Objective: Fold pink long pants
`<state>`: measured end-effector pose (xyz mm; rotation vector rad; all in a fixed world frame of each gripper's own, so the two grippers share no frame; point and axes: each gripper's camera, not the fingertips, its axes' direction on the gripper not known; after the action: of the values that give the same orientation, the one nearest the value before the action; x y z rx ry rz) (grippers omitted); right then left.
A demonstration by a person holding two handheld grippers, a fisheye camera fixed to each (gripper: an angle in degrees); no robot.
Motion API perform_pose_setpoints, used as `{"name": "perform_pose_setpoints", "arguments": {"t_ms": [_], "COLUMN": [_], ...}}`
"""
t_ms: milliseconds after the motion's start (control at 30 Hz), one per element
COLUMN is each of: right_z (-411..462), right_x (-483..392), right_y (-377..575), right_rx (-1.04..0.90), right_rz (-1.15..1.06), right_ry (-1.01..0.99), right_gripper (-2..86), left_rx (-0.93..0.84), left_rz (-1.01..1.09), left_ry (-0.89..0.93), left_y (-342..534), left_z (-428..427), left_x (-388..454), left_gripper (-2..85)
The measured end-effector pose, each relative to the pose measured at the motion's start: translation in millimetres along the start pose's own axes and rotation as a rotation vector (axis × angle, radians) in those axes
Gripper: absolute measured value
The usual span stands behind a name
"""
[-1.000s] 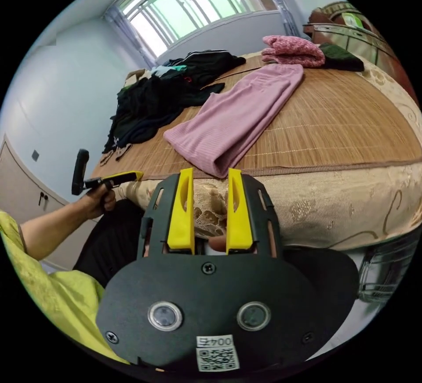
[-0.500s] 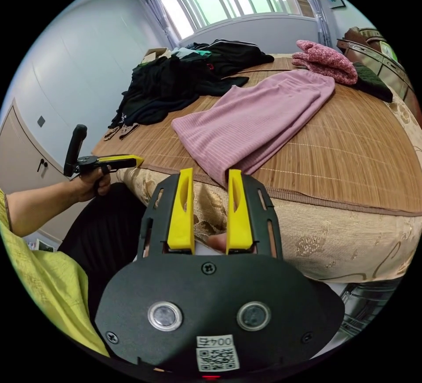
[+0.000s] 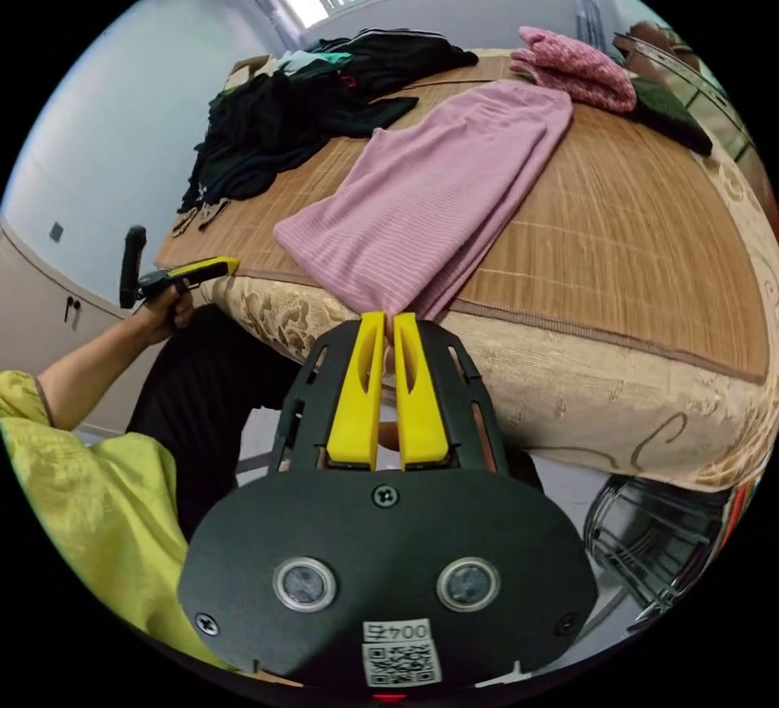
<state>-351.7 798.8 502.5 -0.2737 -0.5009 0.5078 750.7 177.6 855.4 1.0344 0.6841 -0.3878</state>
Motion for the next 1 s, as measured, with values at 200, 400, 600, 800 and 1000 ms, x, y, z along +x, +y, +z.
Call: {"name": "perform_pose_setpoints", "arguments": {"t_ms": [200,400,600,800,1000], "right_z": [-17,-19,-22,-26,-29], "right_x": [20,32,59,64,65], "right_y": [23,55,76,87,87], "right_rx": [0.062,0.161,0.231,0.295,0.278], "right_rz": [0.128,0.187,0.316,0.331,0.350], "right_ry": [-0.079,-0.147,-0.282,-0.306,-0.303], "right_gripper": [5.7,8.5,6.9,8.8,8.3], "left_rx": [0.066,0.164,0.176,0.166,0.155], "left_rz": [0.235,0.532,0.616,0.688,0.741], "left_ry": [0.127,0.121,0.158,0.161,0.113], "left_y": [-15,-39,-73,-97,-122], "left_z": [-24,-32,-26,-27,-32], "left_x": [31,101,121,138,154], "left_gripper": [5.2,9.2,9.0,8.3,6.7]}}
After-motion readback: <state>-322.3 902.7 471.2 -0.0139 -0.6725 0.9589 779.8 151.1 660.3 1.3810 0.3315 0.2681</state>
